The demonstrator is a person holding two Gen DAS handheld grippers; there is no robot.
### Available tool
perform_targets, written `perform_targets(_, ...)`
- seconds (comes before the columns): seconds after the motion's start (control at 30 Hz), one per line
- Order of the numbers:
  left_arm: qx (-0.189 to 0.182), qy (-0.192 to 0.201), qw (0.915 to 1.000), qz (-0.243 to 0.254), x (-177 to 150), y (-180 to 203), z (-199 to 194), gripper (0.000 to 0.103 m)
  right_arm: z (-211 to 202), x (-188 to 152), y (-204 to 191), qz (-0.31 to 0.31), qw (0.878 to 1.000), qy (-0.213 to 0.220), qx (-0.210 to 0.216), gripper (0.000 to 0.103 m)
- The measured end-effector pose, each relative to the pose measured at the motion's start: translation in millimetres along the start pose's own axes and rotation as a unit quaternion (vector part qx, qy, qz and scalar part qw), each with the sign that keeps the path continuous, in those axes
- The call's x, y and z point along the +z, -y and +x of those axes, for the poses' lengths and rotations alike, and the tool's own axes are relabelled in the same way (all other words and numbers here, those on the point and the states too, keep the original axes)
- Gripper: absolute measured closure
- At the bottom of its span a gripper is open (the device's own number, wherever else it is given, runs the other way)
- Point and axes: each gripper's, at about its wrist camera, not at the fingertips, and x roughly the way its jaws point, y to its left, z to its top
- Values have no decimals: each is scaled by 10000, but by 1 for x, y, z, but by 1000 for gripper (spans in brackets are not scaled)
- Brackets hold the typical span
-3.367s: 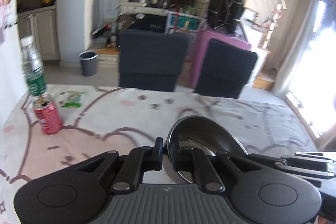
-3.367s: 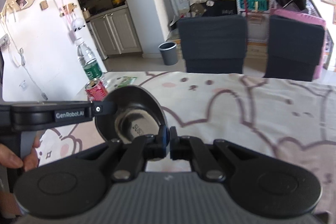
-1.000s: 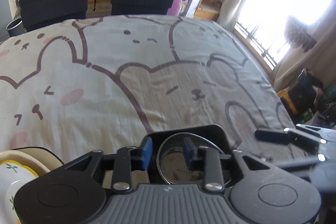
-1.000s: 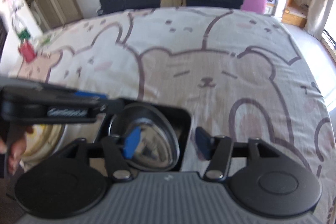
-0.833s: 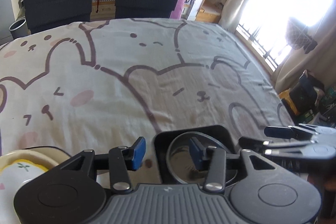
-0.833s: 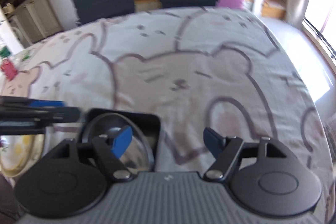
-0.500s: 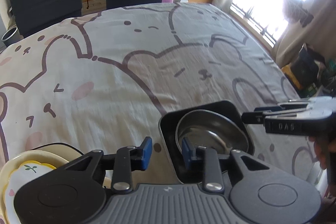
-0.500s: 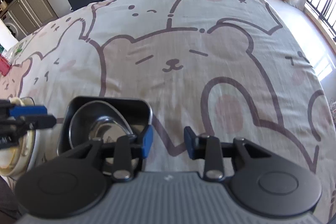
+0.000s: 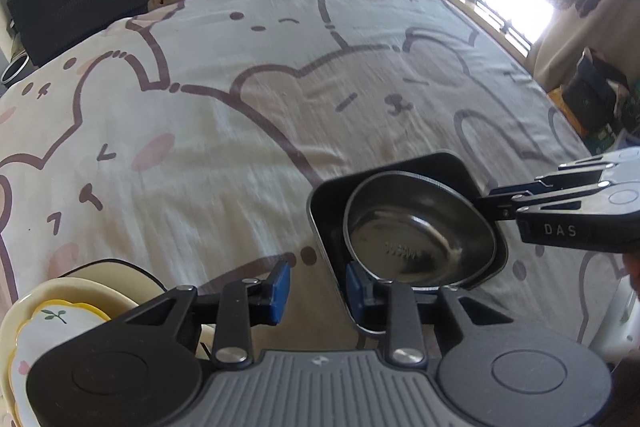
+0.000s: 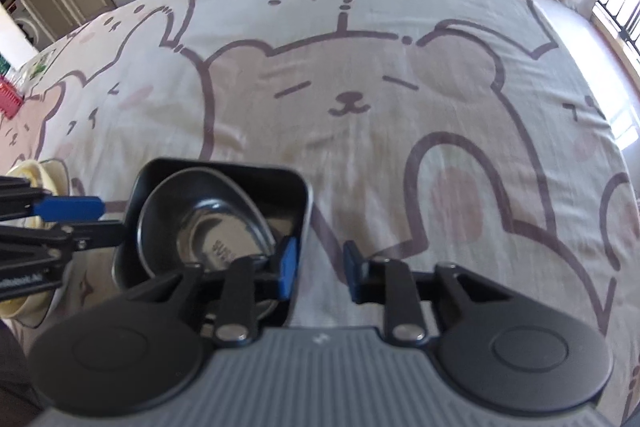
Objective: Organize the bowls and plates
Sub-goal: 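Carry the small steel bowl with both tools over the stacked bowls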
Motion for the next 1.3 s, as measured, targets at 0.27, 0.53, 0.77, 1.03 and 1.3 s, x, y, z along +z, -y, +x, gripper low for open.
perform_targets(0.27,-166,-181,9997,16,-6,4,8,83,-1,-3,-14,-352,9993,-67,-108,92)
perform_targets(0.53,-260,-223,9991,-256,-4,3,18,91,-3,-2,-7,-137,9999,40,36,92)
perform_targets(0.77,-327,-218,9983,-441,-1,-1,20,93,1,-1,-4,-65,9999,25,87,96)
perform_targets(1.03,-416,-118,9973,-586,-2,-5,18,94,-1,-3,-11,-257,9997,39,-39,97)
perform_targets(1.3,-615,284,9941,-851,3,-14,-8,94,-21,-2,-6,-105,9994,324,96,97)
